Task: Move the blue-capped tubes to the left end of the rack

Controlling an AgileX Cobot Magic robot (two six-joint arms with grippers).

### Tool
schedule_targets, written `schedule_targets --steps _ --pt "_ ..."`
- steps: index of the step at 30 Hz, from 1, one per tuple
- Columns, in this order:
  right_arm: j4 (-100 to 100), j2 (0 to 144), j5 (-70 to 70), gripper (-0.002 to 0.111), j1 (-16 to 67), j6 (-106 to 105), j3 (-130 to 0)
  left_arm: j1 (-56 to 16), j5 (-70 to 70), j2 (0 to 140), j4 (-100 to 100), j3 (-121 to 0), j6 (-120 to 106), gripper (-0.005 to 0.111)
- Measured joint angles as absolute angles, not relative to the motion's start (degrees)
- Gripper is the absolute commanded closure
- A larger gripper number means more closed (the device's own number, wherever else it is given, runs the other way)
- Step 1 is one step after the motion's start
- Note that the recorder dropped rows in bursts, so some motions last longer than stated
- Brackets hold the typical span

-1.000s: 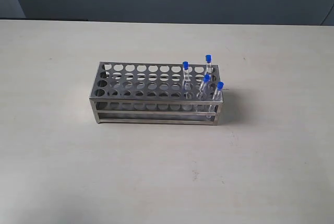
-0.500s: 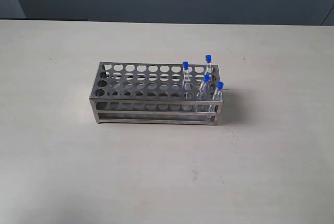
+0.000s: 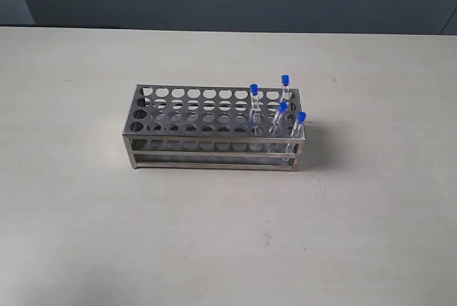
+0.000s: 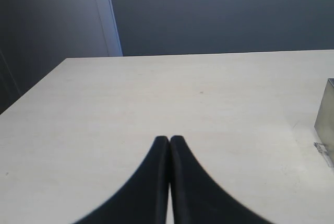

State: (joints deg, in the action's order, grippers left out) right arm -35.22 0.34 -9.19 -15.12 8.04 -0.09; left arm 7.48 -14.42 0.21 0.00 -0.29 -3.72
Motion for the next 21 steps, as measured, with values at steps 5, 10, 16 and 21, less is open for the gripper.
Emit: schedule_targets --steps 5,10,16,21 --pt "-15.4 0.4 -13.9 0.108 -15.1 22.1 -5.4 7.5 -14.4 0.2 0.0 -0.3 -3.7 0.106" --pt "18.9 12.7 -34.4 0.109 -15.1 39.4 -17.5 7.5 -14.4 0.2 0.0 -0.3 -3.7 0.106" --pt "36.2 39.0 -40.2 0.109 -15.1 46.5 -31.6 7.5 -14.4 0.2 0.0 -0.3 -3.7 0.106" --pt "32.0 61.1 -41.9 0.109 -11.1 35.8 -30.4 7.5 -14.4 0.2 0.0 -0.3 -3.7 0.106"
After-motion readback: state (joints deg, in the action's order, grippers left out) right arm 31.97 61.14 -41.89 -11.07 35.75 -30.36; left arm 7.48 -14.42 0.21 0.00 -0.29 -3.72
